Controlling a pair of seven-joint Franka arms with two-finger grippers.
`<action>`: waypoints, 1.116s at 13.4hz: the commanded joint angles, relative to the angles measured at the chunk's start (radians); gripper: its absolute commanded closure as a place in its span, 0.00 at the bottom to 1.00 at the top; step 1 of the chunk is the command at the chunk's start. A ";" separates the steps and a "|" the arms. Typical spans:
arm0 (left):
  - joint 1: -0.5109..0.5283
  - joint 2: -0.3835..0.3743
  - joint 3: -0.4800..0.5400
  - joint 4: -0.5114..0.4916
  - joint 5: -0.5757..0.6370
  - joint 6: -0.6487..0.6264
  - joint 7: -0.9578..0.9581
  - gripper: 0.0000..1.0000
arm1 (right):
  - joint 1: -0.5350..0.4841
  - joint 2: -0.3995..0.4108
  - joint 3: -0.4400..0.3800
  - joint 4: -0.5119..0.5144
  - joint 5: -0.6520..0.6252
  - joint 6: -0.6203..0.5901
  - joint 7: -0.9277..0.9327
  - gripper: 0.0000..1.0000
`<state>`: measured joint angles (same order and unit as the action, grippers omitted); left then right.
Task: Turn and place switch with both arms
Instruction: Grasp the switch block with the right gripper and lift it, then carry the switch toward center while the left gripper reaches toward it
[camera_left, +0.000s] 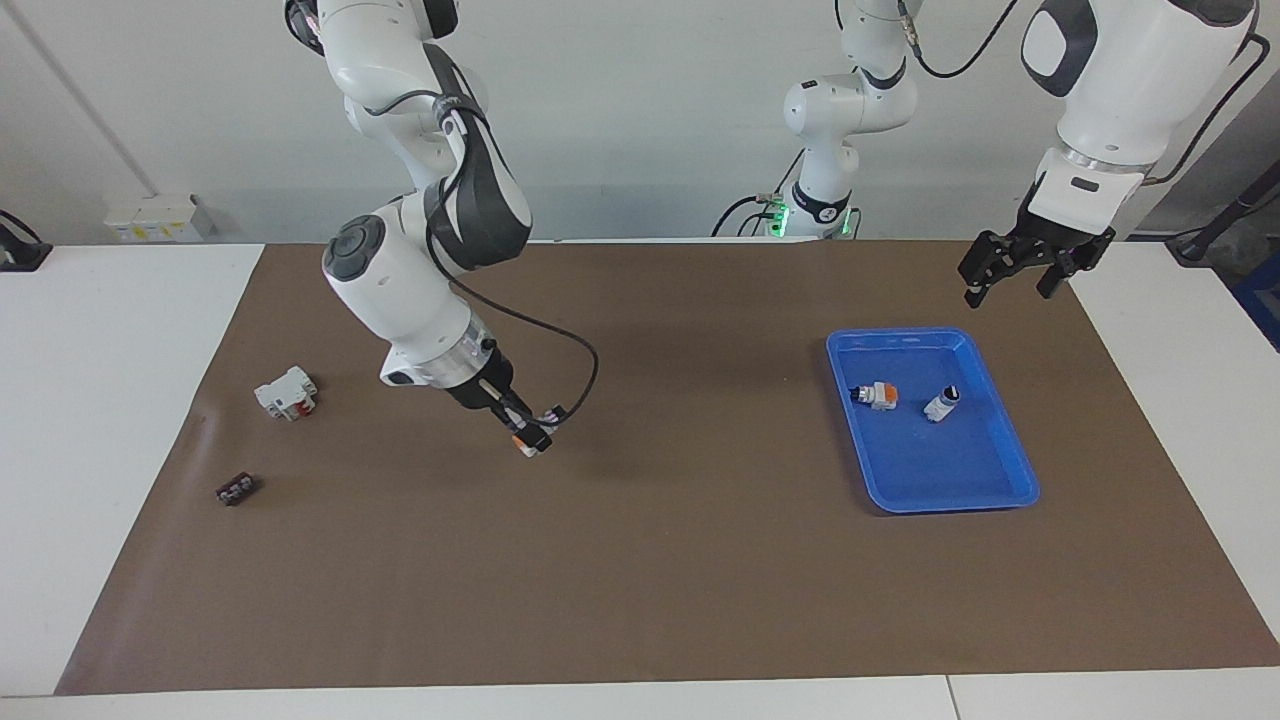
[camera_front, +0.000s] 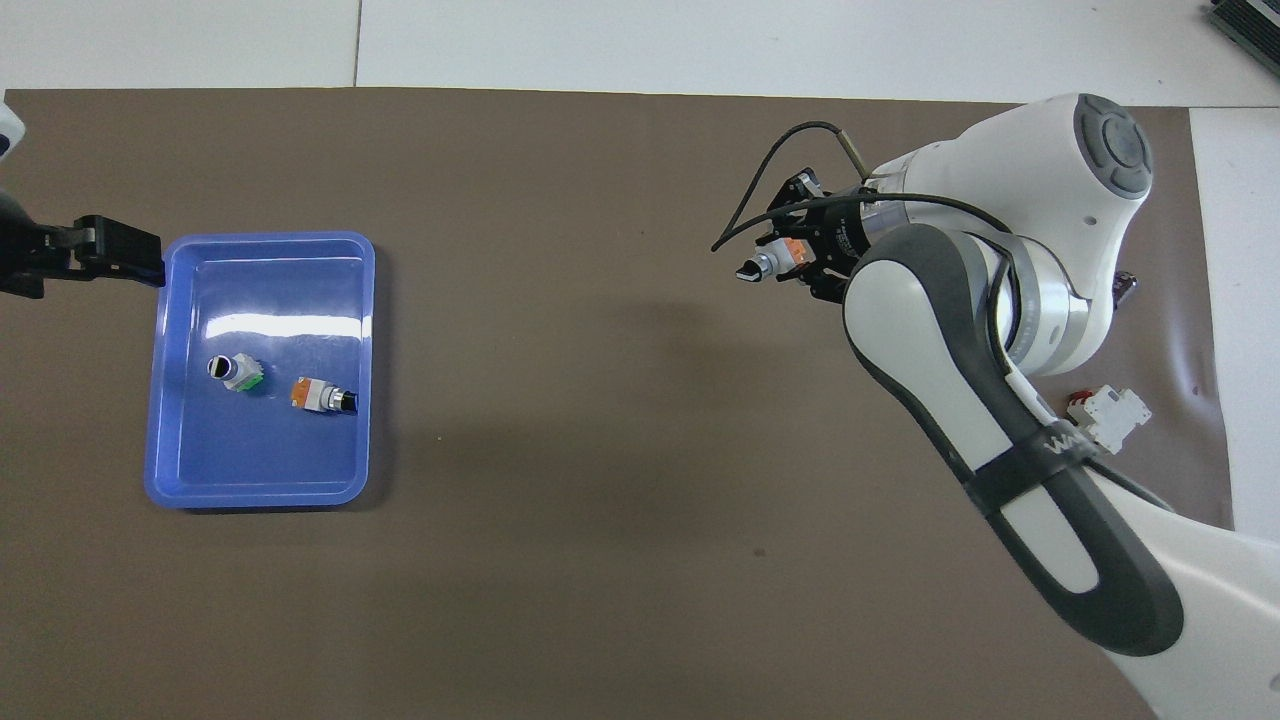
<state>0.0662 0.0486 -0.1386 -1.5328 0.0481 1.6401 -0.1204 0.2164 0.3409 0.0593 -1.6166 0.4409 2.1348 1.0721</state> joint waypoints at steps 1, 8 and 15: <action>0.004 -0.027 -0.001 -0.029 0.012 0.001 0.002 0.00 | -0.008 -0.020 0.074 0.041 0.071 -0.007 0.165 1.00; -0.008 -0.030 -0.003 -0.029 0.012 0.003 0.001 0.00 | -0.008 -0.062 0.172 0.080 0.255 0.033 0.361 1.00; 0.003 -0.036 -0.004 -0.049 -0.239 0.020 -0.005 0.00 | 0.018 -0.079 0.174 0.067 0.409 0.103 0.503 1.00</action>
<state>0.0608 0.0415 -0.1444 -1.5427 -0.0880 1.6409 -0.1221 0.2294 0.2770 0.2271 -1.5328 0.8253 2.2056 1.5158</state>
